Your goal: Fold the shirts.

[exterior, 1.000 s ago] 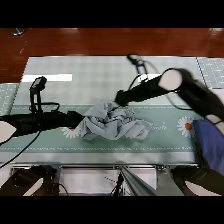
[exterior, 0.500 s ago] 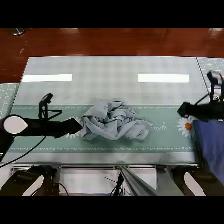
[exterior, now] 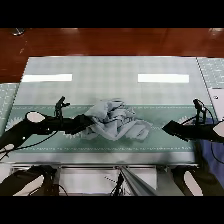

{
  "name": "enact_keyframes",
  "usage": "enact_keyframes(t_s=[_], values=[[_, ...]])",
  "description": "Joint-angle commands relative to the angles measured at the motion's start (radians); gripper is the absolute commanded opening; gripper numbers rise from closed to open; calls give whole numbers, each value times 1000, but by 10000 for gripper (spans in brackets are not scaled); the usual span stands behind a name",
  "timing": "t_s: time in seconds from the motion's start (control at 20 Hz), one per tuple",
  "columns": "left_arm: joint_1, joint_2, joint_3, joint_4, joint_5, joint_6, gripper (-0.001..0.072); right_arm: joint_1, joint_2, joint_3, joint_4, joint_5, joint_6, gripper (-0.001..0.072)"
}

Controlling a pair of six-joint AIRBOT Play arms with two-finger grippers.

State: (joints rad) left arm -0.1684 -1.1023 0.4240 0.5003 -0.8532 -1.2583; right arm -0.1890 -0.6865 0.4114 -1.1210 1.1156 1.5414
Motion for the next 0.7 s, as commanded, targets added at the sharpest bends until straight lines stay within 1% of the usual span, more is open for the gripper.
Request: enact_keyframes(t_s=[0.0,0.05,0.1,0.25,0.35,0.45,0.55,0.65], values=[[0,-87,21,-56,14,90,693,-1,3,-13,25,-1,3,620],[0,-96,32,-56,11,112,422,-1,3,-13,27,-1,3,619],[0,-98,43,-56,5,126,17,-1,3,-13,27,2,4,619],[0,-97,87,-56,-36,167,22,0,3,-16,29,14,11,619],[0,-97,106,-56,-56,173,23,0,3,-41,48,17,11,619],[0,-98,108,-56,-56,173,23,0,2,-72,93,-13,3,619],[0,-98,108,-56,-56,173,22,0,-35,-83,174,-79,-94,619],[0,-100,108,-56,-56,173,23,0,-118,-83,283,-87,-163,619]])
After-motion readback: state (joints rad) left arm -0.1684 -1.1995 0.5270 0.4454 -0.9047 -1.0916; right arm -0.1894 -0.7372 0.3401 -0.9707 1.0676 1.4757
